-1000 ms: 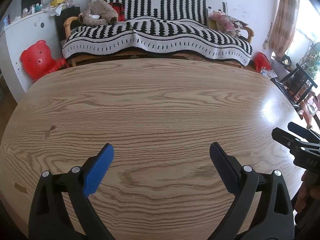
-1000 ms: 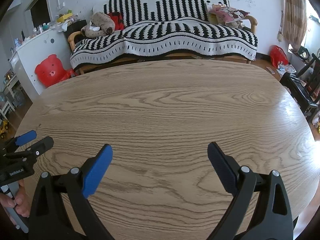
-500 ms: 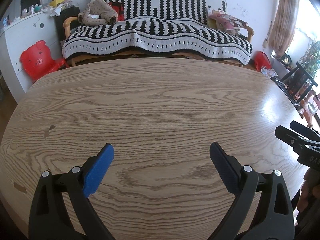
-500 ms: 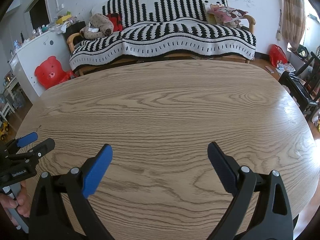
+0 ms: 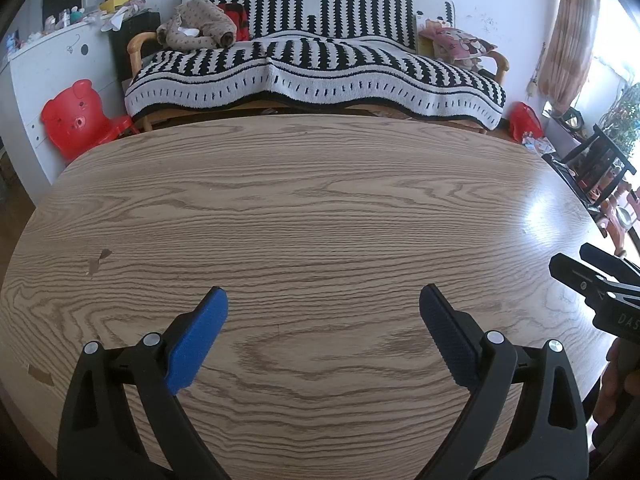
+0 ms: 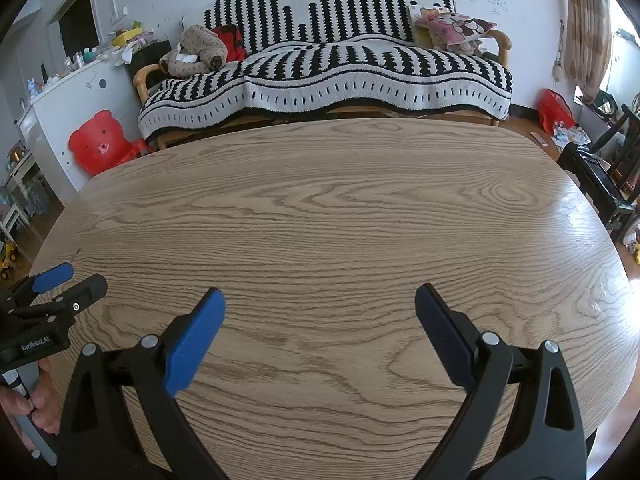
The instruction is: Collect trash
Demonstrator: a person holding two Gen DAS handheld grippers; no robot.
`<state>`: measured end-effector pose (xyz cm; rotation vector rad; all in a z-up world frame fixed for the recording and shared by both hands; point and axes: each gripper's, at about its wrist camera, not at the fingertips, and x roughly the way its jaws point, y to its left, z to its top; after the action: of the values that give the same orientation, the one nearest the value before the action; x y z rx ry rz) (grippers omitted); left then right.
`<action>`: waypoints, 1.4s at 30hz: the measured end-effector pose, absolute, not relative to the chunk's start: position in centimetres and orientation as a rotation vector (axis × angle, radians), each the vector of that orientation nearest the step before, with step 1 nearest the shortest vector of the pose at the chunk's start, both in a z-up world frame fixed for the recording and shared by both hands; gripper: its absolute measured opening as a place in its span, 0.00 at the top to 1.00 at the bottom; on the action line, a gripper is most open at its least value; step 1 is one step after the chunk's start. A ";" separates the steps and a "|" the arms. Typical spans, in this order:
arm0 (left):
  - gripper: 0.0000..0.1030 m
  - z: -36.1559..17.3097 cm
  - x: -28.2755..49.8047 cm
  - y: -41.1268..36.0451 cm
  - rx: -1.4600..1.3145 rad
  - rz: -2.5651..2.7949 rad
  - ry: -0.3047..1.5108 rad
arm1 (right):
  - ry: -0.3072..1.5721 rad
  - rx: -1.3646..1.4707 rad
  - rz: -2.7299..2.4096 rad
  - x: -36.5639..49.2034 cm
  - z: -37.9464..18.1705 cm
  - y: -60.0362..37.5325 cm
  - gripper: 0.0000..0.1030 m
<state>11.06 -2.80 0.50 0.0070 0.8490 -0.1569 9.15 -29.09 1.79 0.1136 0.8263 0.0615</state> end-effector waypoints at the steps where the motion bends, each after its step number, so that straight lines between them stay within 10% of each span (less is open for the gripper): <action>1: 0.09 0.5 11.1 -2.9 0.007 -0.156 0.850 | 0.826 0.113 0.061 9.1 1.8 -29.1 0.10; 42: 0.06 0.7 9.7 -3.1 0.050 -0.175 0.815 | 0.829 0.111 0.061 8.9 1.8 -29.6 0.10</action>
<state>9.69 -3.14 0.73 0.0499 0.8151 -0.1748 8.90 -29.61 1.83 0.1109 0.8286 0.0610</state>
